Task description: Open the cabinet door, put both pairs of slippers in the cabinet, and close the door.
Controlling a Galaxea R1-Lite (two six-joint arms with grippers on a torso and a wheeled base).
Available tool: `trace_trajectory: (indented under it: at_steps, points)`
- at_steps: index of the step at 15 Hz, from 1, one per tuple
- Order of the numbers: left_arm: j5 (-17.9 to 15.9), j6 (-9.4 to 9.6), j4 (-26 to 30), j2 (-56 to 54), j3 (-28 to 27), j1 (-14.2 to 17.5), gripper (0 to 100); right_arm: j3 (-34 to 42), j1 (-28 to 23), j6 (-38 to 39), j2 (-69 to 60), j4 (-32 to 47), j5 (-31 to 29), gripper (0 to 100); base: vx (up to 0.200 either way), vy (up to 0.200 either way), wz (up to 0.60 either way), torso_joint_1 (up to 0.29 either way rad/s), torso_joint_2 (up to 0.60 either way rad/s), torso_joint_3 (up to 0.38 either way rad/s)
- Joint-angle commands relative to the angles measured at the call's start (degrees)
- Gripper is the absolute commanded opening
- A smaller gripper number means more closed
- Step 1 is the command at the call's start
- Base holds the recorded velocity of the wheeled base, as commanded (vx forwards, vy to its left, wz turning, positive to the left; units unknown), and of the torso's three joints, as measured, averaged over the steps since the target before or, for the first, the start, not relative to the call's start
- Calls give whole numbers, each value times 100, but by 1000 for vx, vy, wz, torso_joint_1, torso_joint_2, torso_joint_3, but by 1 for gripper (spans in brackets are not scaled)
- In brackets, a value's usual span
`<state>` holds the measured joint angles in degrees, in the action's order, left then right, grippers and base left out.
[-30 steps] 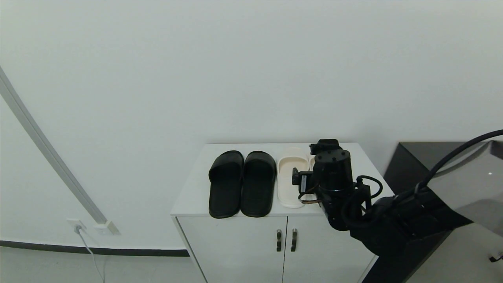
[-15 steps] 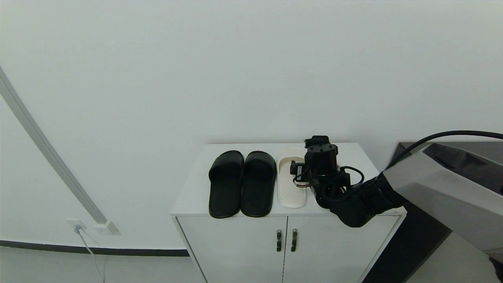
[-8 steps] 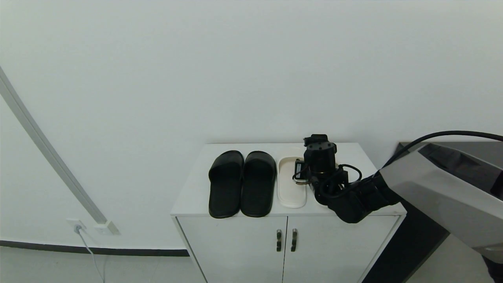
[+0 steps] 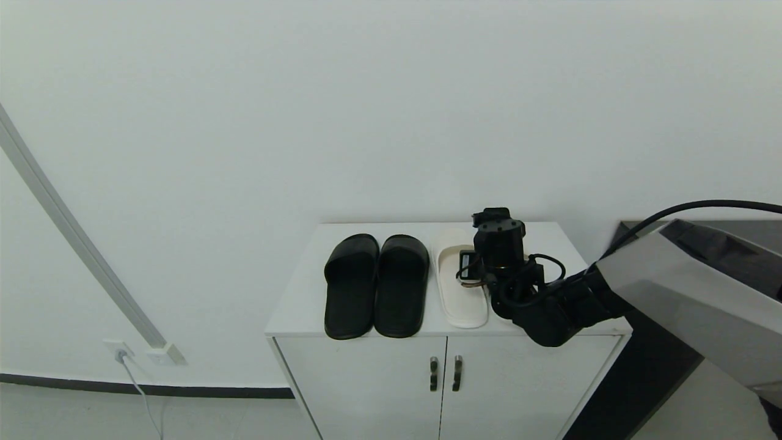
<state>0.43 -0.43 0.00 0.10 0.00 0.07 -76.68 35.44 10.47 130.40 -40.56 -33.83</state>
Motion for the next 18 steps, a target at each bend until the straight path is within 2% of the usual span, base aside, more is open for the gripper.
trace_trajectory:
  at_steps: [1, 4, 6, 10, 12, 15, 18]
  points:
    - [1, -1, 0, -1, 0, 1, 0, 285, 95, -98, -489, -31, -1, 0, 0, 0, 0, 0, 0, 0]
    - [1, -1, 0, -1, 0, 1, 0, 1138, 420, -265, -1395, -49, 105, 0, 0, 0, 0, 0, 0, 0]
    - [1, -1, 0, -1, 0, 1, 0, 1779, 640, -362, -2019, -128, 526, 0, 0, 0, 0, 0, 0, 0]
    - [1, -1, 0, -1, 0, 1, 0, 3150, 736, -766, -3320, -330, 1801, 0, 0, 0, 0, 0, 0, 0]
    - [1, -1, 0, -1, 0, 1, 0, 3774, 736, -766, -3970, -295, 2636, 0, 0, 0, 0, 0, 0, 0]
    - [1, -1, 0, -1, 0, 1, 0, 4381, 736, -766, -4612, -233, 3418, 0, 0, 0, 0, 0, 0, 0]
    - [1, -10, 0, -1, 0, 1, 0, 4530, 728, -801, -4875, 285, 4148, 0, 0, 0, 0, 0, 0, 0]
